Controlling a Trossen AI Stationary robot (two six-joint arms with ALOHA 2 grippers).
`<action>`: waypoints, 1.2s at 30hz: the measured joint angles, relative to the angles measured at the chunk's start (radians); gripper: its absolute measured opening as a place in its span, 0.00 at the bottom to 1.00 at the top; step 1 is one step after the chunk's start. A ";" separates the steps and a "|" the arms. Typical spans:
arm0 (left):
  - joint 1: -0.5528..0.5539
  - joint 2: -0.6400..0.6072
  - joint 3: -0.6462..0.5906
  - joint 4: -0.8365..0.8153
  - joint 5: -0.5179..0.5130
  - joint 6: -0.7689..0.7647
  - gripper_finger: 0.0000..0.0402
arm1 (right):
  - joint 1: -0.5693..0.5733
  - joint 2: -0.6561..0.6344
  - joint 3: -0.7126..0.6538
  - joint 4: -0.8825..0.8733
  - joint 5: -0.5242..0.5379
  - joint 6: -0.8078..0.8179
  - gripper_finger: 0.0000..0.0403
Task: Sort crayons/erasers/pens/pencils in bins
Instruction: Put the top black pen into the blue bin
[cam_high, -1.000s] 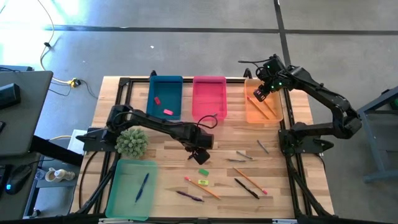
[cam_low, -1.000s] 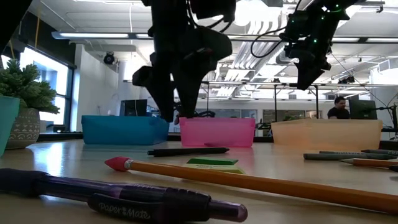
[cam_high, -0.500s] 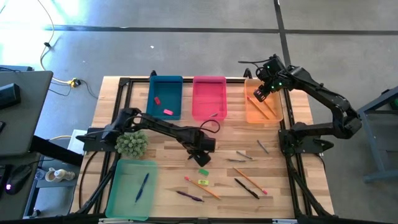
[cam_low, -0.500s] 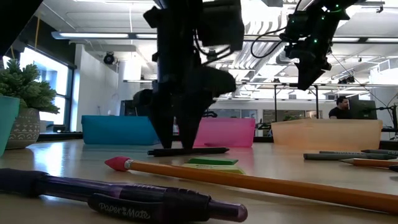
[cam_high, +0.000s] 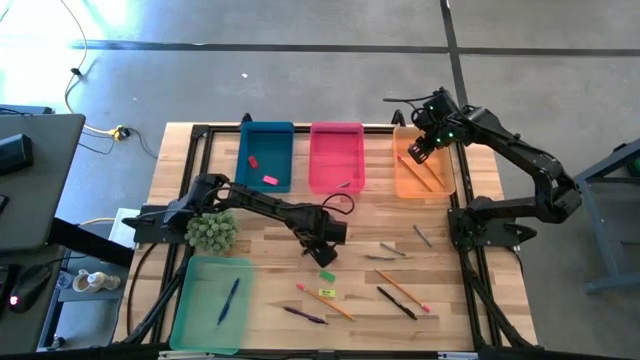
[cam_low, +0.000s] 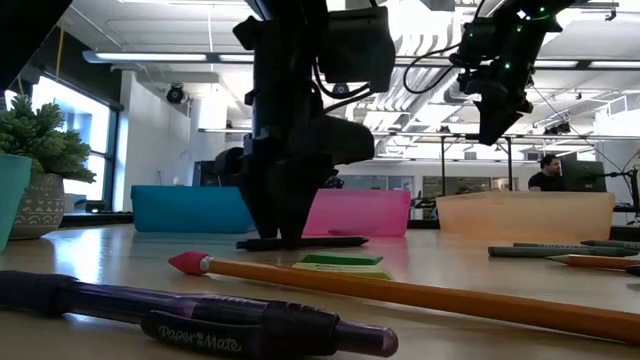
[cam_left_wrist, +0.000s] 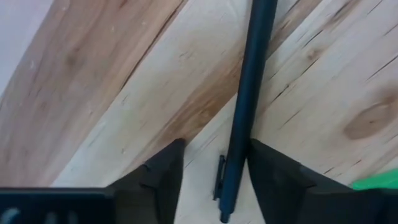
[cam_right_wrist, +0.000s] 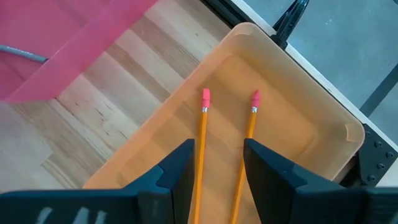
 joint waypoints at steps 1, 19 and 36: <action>0.000 0.000 0.000 0.000 -0.002 0.008 0.35 | 0.000 0.000 0.000 0.000 0.000 0.000 0.32; -0.037 0.002 -0.001 0.003 -0.033 0.074 0.04 | 0.000 -0.084 0.000 -0.073 -0.016 0.000 0.32; -0.095 -0.139 -0.006 -0.017 -0.026 0.012 0.03 | 0.000 -0.131 0.000 -0.116 -0.053 0.000 0.32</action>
